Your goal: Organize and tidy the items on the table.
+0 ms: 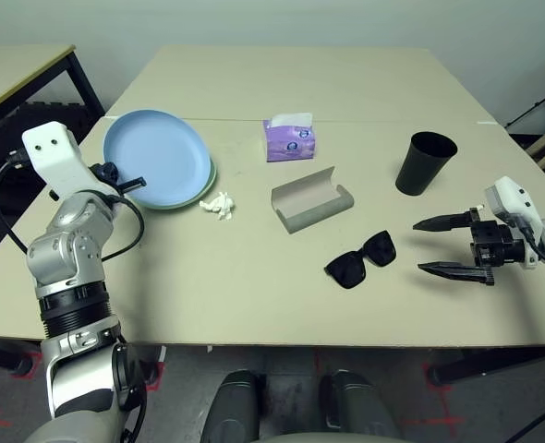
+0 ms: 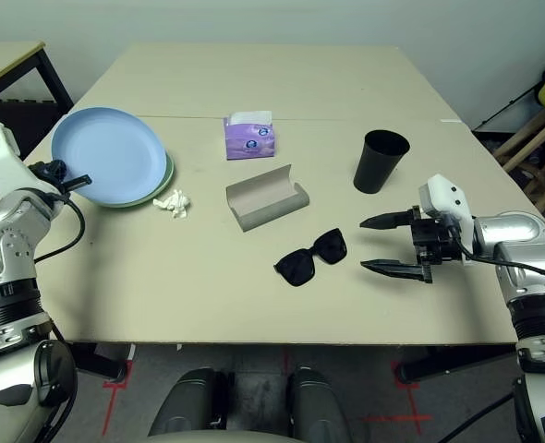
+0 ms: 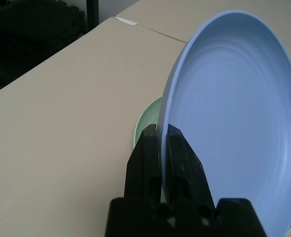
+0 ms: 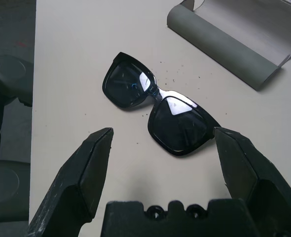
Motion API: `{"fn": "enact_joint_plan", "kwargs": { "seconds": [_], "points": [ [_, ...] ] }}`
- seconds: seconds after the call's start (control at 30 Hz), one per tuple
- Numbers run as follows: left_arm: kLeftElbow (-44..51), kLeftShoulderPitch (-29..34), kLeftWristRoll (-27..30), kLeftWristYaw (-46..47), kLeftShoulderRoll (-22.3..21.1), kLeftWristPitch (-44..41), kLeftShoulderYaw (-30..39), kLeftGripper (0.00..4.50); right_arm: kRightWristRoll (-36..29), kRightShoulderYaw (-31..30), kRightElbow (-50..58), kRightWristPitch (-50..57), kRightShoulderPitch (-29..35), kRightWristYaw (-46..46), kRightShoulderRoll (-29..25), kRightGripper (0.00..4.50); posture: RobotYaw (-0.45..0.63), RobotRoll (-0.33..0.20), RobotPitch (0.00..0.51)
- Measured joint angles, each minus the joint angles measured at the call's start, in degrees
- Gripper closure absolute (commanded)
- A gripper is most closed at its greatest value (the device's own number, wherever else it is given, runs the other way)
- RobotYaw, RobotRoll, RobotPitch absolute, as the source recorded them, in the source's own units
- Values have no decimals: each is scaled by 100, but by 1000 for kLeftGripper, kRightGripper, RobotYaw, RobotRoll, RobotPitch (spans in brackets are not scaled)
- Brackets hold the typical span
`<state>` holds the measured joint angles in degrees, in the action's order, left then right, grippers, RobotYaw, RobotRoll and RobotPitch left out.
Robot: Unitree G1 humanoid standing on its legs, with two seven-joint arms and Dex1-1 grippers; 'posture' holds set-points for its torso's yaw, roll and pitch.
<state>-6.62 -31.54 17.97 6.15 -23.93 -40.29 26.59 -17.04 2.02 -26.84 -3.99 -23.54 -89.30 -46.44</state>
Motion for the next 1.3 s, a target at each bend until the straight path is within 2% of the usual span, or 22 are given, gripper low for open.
{"fn": "enact_joint_plan", "kwargs": {
  "seconds": [0.13, 0.4, 0.43, 0.57, 0.7, 0.97, 1.03, 1.13, 1.3],
  "points": [
    [-197, -1, -104, 9, 6, 103, -69, 3329, -6, 0, 101, 11, 108, 10, -1, 0, 33, 0, 58],
    [-356, -28, -200, -67, 5, 240, -186, 164, -55, 3, 241, 91, 245, 81, -17, 0, 29, 0, 61],
    [-356, -30, -209, -98, 5, 256, -213, 38, -59, 3, 258, 95, 263, 87, -18, 0, 29, 0, 61],
    [-335, -29, -212, -303, -2, 279, -319, 38, -71, 3, 291, 102, 280, 100, -24, 0, 34, 0, 61],
    [-60, 8, -62, -899, -182, 169, -482, 38, -71, 2, 289, 106, 276, 102, -39, 0, 44, 0, 57],
    [1617, 578, 1205, -3019, -857, -808, -974, 38, -51, -3, 148, 87, 106, 99, -38, 0, 53, 0, 45],
    [1809, 692, 1319, -3333, -1050, -933, -1135, 38, -49, -6, 101, 78, 50, 99, -37, 0, 51, 0, 42],
    [1907, 869, 1295, -3617, -1246, -956, -1434, 38, -38, -7, 7, 60, 21, 97, -39, 0, 44, 0, 39],
    [1745, 992, 847, -3691, -1294, -537, -1854, 38, -3, -7, -22, 33, 13, 100, -39, 0, 30, 0, 37]
  ]
}}
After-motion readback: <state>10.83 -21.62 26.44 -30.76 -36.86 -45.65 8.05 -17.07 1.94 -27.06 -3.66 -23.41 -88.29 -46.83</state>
